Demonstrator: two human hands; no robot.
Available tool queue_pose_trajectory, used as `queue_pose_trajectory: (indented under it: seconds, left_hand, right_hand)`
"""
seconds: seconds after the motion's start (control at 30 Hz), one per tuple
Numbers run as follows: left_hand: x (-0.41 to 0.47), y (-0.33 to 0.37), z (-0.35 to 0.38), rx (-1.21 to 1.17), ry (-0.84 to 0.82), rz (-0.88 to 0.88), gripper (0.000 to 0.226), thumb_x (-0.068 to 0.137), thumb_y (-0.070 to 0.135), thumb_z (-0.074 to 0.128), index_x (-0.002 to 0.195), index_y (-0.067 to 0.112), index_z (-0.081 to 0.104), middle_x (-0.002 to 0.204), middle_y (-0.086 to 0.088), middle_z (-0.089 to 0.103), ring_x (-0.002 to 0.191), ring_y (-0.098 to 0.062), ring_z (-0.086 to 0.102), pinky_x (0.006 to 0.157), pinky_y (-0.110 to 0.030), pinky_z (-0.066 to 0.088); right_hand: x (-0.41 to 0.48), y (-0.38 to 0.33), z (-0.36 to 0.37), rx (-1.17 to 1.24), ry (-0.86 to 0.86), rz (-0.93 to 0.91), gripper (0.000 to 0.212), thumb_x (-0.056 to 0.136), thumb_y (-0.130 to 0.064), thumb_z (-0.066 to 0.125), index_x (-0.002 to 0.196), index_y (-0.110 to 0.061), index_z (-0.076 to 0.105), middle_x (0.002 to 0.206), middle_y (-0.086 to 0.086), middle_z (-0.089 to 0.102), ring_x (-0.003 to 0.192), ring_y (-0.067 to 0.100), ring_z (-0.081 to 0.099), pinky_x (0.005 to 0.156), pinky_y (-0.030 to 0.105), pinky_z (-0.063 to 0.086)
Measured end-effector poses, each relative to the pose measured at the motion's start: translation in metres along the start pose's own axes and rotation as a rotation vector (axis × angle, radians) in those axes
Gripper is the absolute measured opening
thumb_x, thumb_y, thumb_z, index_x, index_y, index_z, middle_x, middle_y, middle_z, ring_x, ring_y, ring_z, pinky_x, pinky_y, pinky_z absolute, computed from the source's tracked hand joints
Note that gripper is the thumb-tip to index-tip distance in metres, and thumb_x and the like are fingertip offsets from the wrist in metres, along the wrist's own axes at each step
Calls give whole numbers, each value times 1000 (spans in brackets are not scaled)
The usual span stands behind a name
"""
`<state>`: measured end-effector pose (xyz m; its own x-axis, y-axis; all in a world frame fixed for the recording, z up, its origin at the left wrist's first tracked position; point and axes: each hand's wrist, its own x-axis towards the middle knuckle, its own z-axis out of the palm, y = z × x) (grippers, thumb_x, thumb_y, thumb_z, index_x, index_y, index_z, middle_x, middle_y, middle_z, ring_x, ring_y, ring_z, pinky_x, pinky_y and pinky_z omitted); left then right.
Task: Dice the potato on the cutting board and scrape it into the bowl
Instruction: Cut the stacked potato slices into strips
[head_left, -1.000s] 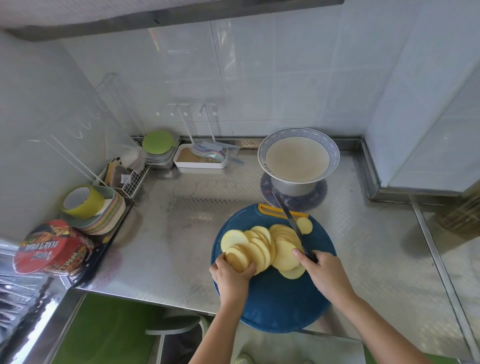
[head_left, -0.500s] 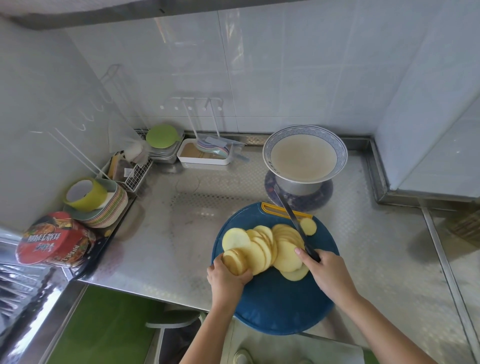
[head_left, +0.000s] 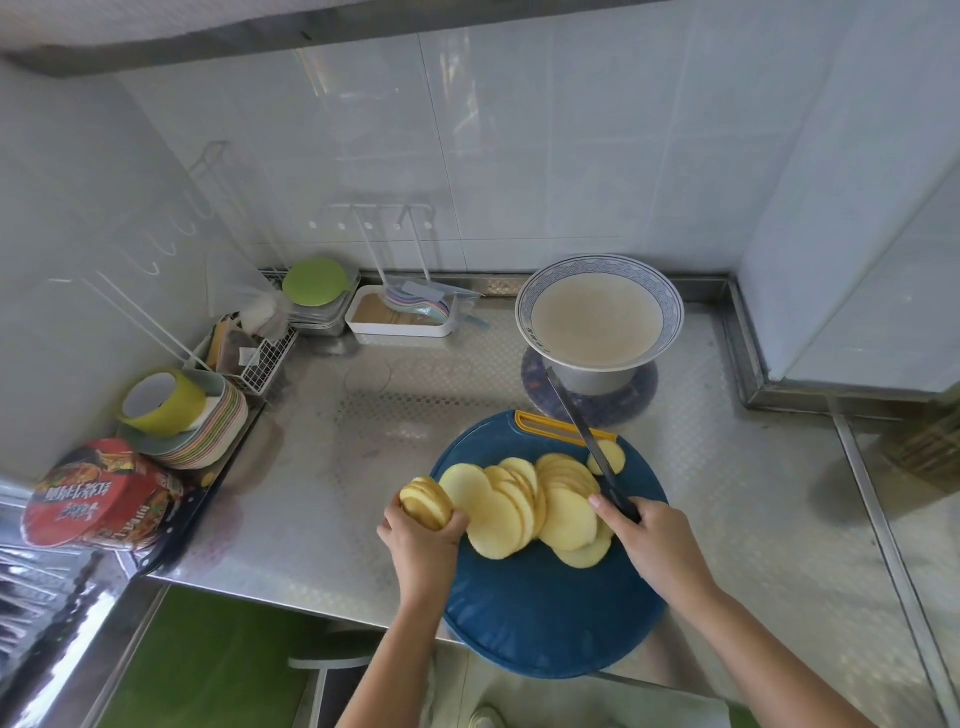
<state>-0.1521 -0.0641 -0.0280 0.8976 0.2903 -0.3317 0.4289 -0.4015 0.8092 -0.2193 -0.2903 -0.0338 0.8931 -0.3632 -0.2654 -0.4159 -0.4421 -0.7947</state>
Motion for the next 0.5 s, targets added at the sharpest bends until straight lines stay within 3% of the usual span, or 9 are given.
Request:
queue_pose_trajectory:
  seconds: [0.1,0.23,0.37,0.5]
  left_hand:
    - [28,28,-8,145,-75,82,76,78,21,77,137,4,31,132,-14,33,94,-23,46,80,-32,40]
    - [76,81,-1,522,-314,222,81,79,24,75,141,4,27,135,-15,30,98,-22,43,79,-30,39]
    - [106,107,31,825,-528,396,91,74,26,77,144,5,22,138,-16,27,118,-31,42,94,-35,43]
    - [115,110,61,988,-630,525,89,74,29,77,142,5,25,135,-17,30,127,-35,33,104,-39,33]
  right_hand:
    - [5,1,-5,-12,10,8,54,93,-47,61,52,-16,43,42,-8,40,43,6,42,47,19,33]
    - [10,8,-15,-54,30,21,56,92,-48,61,52,-15,40,43,-8,38,44,7,39,48,19,34]
    - [9,16,-23,-86,25,71,56,91,-49,62,52,-16,39,44,-8,37,45,8,39,46,18,32]
    - [7,19,-27,-101,42,116,56,91,-51,61,52,-17,38,43,-8,37,45,9,39,45,17,32]
